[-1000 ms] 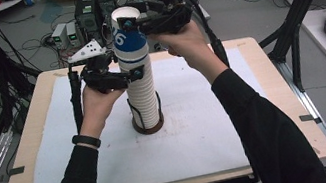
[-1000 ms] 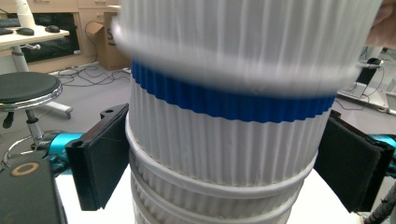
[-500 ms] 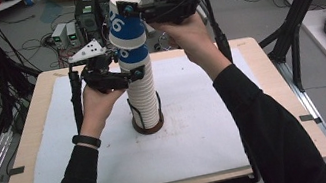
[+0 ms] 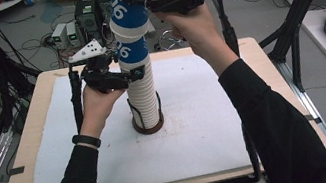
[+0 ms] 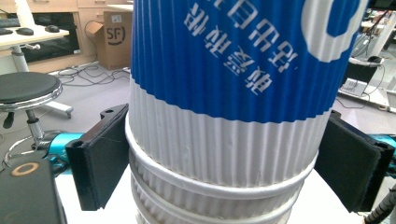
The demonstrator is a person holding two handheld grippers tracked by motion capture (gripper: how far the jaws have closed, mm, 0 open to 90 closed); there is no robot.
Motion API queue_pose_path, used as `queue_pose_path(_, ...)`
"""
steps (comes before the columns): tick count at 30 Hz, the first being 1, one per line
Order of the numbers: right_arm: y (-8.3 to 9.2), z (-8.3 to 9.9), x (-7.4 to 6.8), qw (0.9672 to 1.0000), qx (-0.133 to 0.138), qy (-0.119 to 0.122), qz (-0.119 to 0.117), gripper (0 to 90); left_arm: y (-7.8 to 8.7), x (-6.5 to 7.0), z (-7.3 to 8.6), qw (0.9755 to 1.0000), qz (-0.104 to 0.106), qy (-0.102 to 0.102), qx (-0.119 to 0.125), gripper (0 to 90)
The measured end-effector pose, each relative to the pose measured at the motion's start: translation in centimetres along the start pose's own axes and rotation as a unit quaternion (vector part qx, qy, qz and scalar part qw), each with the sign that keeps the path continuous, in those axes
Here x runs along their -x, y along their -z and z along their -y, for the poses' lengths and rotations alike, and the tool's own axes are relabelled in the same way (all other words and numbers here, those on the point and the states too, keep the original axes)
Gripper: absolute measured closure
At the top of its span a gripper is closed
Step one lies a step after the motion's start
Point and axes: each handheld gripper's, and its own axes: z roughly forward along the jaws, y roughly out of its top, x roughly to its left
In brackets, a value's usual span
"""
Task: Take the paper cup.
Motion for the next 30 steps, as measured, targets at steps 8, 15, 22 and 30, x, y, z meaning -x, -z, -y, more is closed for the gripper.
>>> queue_pose_path(8,1.7,-0.8,0.0,1.0,0.004,0.004,-0.002,31.1,0.0,0.0,-0.1,1.0,-0.002,-0.002,-0.004,11.8)
queue_pose_path(15,4.7,-0.8,0.2,1.0,-0.001,0.008,0.002,31.2,0.0,0.1,-0.1,1.0,-0.006,-0.004,-0.006,11.8)
queue_pose_path(22,6.9,0.4,0.4,0.9999,-0.012,0.003,0.003,31.1,0.0,0.1,-0.1,0.9999,-0.008,-0.005,-0.008,11.8)
queue_pose_path(30,8.5,2.4,0.3,0.9997,-0.025,-0.005,0.001,31.1,-0.1,0.1,-0.1,0.9999,-0.007,-0.009,-0.009,11.7)
